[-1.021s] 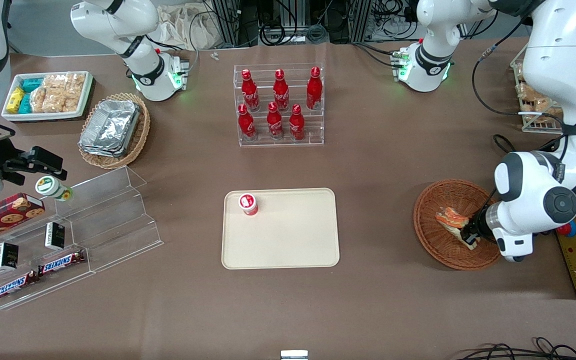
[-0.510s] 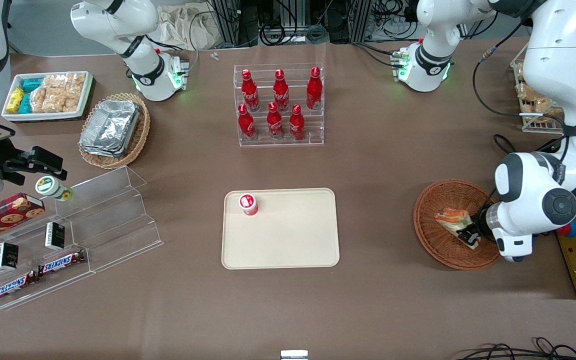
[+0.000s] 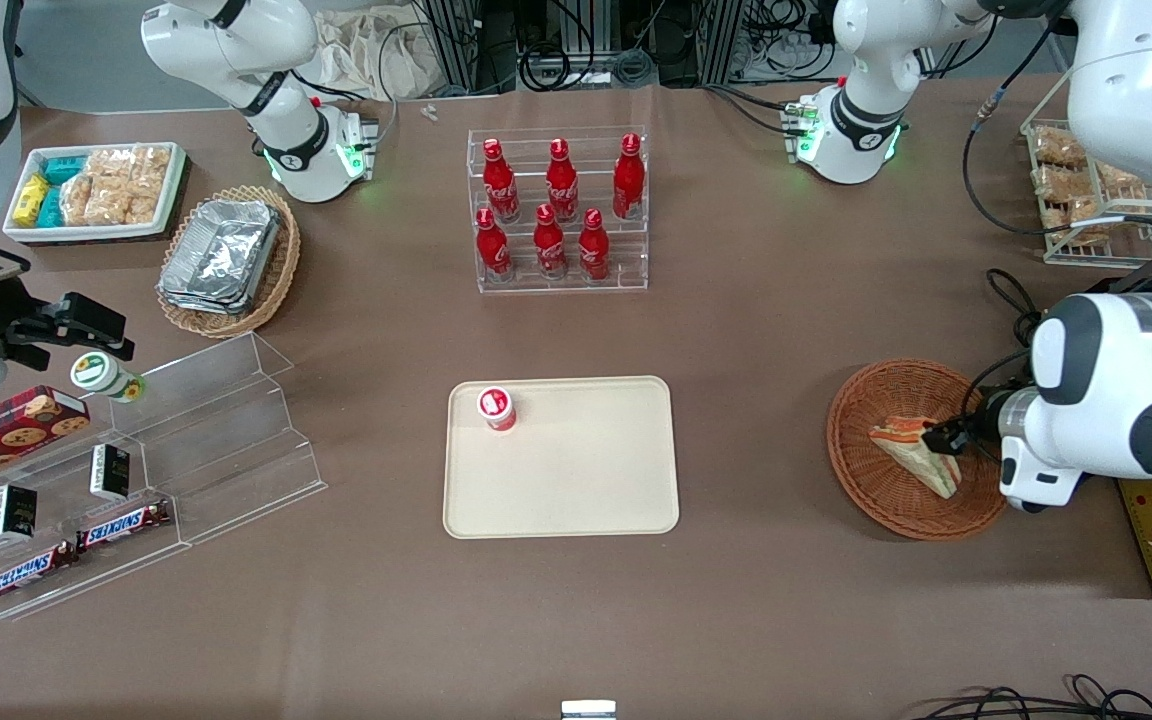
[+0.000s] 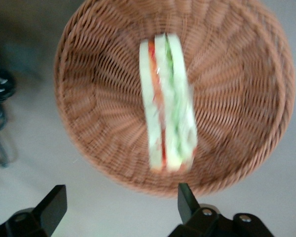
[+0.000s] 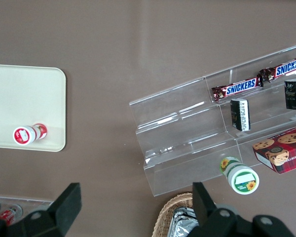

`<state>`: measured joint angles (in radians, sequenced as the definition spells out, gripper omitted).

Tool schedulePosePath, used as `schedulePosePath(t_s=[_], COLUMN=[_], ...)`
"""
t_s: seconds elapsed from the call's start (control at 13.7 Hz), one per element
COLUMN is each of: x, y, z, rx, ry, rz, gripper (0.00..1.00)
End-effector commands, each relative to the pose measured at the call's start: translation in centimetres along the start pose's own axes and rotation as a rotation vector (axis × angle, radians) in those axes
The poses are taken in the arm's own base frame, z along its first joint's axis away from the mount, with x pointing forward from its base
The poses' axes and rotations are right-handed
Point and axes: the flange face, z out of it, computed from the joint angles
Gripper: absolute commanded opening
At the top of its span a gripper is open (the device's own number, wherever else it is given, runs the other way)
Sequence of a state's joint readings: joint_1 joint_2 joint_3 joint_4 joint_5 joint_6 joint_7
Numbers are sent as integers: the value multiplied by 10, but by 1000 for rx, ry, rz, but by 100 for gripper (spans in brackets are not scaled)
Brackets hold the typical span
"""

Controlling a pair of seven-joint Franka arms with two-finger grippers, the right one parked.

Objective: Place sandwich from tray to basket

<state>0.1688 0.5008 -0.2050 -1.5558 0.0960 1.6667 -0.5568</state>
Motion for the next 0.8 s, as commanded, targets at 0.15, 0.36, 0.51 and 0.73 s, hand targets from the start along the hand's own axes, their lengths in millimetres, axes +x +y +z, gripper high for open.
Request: schedulePosePath(t_s=[0.15, 0.36, 0.51, 0.73], x=[-30, -47, -50, -49], y=[-12, -25, -29, -33], z=[-63, -117, -147, -186], rx=[36, 19, -1, -45], ry=[-61, 21, 89, 198], rz=[268, 424, 463, 454], gripper=[99, 99, 99, 100])
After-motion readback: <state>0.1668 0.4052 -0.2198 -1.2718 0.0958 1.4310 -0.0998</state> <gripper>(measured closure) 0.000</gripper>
